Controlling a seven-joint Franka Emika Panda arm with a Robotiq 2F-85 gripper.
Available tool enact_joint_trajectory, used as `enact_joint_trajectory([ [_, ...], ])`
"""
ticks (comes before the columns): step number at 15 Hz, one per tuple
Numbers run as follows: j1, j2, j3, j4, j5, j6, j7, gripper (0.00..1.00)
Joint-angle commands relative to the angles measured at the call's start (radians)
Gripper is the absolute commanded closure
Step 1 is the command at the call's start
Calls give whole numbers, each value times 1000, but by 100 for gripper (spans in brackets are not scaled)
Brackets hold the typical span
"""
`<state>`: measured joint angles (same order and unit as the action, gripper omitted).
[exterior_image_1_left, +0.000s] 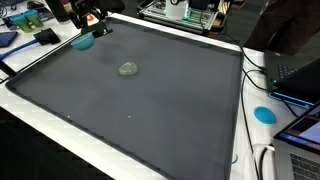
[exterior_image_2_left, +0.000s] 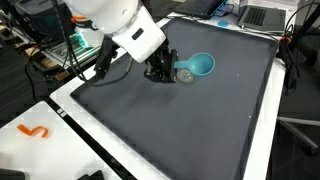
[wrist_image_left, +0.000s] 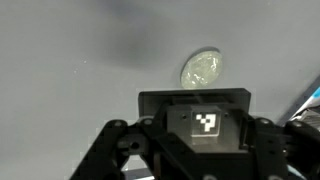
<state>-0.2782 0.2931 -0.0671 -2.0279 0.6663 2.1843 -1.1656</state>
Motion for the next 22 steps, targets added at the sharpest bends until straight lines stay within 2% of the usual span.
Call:
enact_joint_trajectory([
  [1, 24, -42, -7, -54, -58, 44, -10, 69],
  [10, 87, -99, 7, -108, -293, 107, 39, 69],
  [22, 187, -255, 25, -140, -577, 57, 239, 69],
])
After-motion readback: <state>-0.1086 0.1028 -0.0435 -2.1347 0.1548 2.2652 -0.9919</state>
